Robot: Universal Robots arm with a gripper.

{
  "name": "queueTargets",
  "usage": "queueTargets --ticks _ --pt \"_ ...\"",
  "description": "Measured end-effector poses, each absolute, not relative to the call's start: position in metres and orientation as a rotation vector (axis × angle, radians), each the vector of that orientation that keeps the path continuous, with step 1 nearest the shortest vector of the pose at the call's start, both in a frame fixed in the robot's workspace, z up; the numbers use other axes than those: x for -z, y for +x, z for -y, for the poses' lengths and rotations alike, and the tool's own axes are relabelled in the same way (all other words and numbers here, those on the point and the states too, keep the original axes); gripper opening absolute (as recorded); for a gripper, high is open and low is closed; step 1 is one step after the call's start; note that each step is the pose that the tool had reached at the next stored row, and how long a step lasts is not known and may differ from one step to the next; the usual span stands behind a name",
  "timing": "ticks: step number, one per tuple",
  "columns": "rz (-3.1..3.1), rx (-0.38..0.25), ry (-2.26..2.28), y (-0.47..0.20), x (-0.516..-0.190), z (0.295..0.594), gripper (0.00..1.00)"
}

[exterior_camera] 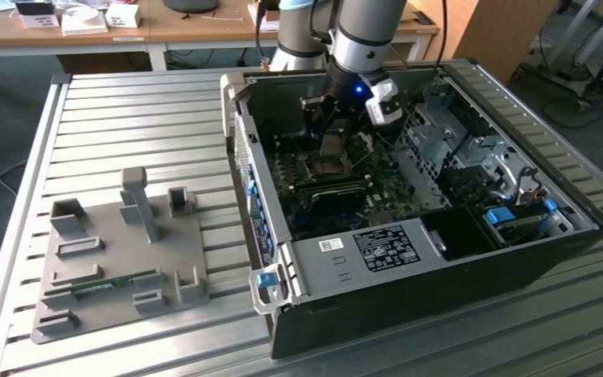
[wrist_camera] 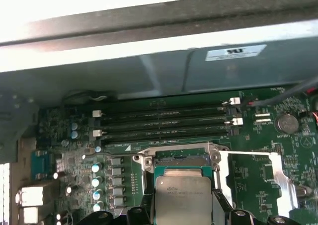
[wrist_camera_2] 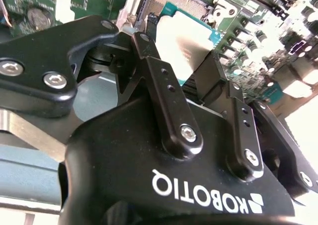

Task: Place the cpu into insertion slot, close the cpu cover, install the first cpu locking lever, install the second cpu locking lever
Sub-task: 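Place the cpu into insertion slot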

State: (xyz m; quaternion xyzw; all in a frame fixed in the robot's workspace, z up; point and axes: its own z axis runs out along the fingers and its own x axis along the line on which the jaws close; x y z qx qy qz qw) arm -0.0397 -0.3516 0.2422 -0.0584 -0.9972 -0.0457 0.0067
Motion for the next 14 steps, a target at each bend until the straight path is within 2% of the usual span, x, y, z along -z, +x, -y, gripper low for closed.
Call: queueTargets --ticks 14 --pt "3.086 0.145 -0.558 -0.0397 -0.2396 0.3516 0.54"
